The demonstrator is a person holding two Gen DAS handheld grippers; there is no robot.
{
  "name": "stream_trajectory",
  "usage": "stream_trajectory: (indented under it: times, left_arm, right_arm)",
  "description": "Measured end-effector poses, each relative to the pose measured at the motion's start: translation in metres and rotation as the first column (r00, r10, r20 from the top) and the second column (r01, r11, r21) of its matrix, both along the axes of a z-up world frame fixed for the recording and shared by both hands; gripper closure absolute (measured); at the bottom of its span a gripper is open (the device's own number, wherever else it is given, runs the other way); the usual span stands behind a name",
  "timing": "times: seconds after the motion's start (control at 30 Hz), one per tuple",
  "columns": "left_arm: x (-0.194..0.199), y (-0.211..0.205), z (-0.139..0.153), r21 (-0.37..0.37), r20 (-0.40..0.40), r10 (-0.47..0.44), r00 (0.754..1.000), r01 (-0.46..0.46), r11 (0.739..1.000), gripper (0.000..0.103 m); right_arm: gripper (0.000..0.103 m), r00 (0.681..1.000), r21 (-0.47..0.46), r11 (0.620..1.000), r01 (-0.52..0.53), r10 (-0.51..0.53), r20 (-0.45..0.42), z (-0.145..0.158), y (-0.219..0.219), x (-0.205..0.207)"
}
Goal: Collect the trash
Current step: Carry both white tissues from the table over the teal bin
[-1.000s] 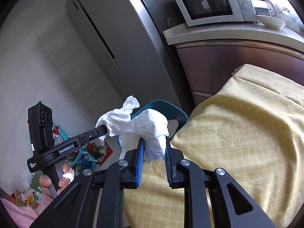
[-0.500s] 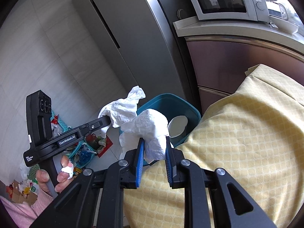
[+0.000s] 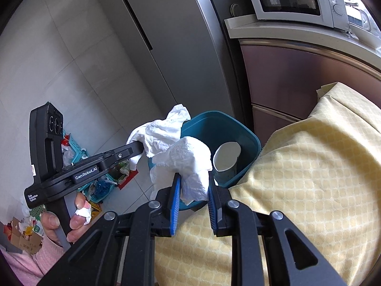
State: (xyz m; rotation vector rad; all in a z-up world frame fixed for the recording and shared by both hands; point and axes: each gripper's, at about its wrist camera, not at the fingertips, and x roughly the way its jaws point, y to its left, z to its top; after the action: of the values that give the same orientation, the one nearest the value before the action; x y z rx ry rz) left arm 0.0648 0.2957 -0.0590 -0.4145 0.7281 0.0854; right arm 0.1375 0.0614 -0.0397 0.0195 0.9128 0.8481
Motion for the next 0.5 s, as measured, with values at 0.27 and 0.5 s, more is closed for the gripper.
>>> stream_trajectory:
  times: [0.27,0.5]
  left_arm:
    - [0.009,0.001,-0.011,-0.007,-0.024,0.013,1.000,-0.013,1.000,0.094]
    - [0.016,0.001,-0.019,-0.015,-0.041,0.022,0.999,-0.022,1.000,0.094]
  right_arm:
    - [0.083,1.000,-0.034,0.999,-0.007,0.006,-0.013,-0.009,0.013,0.007]
    - [0.083,1.000,-0.059,0.998,-0.016,0.015,-0.017,-0.013,0.024,0.011]
